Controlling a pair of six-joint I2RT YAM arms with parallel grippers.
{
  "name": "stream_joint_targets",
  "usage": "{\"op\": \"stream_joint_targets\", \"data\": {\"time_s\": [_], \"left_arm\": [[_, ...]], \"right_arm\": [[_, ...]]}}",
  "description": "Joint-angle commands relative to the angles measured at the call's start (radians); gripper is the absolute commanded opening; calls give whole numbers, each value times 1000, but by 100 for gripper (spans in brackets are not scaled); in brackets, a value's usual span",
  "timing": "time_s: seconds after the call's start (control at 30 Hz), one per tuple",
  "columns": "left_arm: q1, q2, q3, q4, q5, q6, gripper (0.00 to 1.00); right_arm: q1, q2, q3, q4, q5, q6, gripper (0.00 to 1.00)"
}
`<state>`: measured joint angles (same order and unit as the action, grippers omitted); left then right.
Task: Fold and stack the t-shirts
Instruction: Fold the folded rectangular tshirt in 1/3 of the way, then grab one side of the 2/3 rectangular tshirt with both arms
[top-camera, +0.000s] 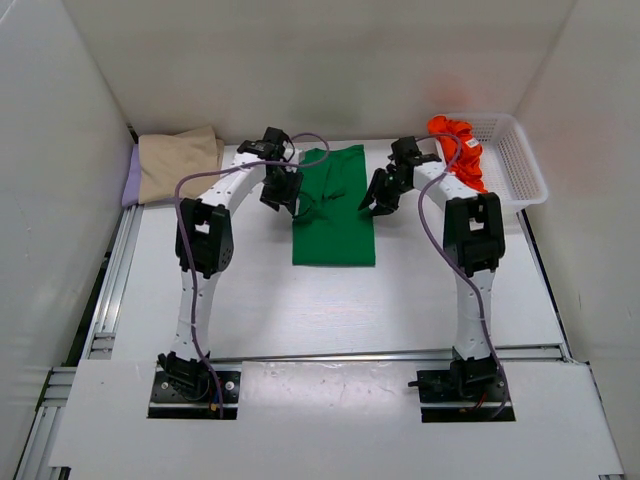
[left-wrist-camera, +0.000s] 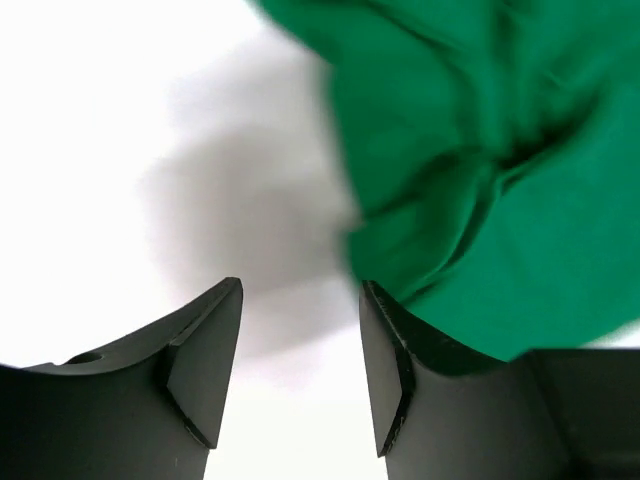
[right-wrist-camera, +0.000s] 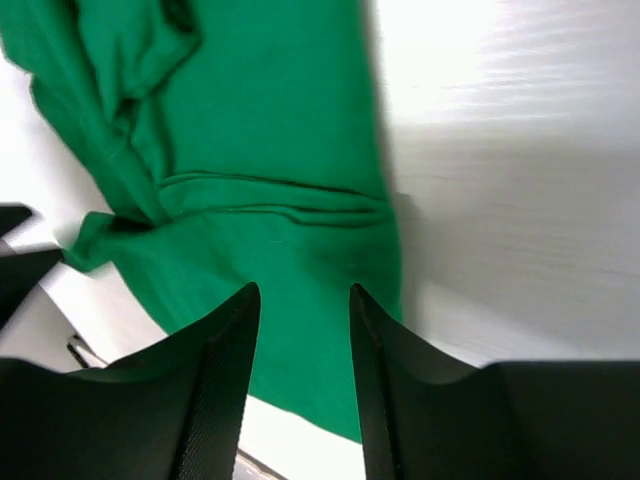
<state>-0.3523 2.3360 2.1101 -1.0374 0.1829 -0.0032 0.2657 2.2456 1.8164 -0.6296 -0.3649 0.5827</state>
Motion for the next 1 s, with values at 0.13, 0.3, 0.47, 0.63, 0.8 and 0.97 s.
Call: {"op": "stream_joint_targets", "data": {"time_s": [0.13, 0.3, 0.47, 0.63, 0.8, 0.97], "left_arm": [[-11, -254, -166, 170, -312, 3, 63], [-77, -328, -306, 67, -162, 3, 64], [-99, -305, -453, -1, 95, 3, 65], [-113, -248, -484, 27, 58, 3, 68], [-132, -214, -475, 37, 133, 3, 69], [-142, -166, -454, 48, 159, 3, 57]], "right_arm": [[-22, -317, -212, 44, 110, -30, 49], [-10, -455, -466, 68, 64, -21, 57], [26, -445, -627, 108, -26, -21, 58], [46, -377, -652, 176, -58, 28, 58], [46, -348, -652, 185, -58, 46, 58], [46, -324, -661, 196, -49, 46, 39]]}}
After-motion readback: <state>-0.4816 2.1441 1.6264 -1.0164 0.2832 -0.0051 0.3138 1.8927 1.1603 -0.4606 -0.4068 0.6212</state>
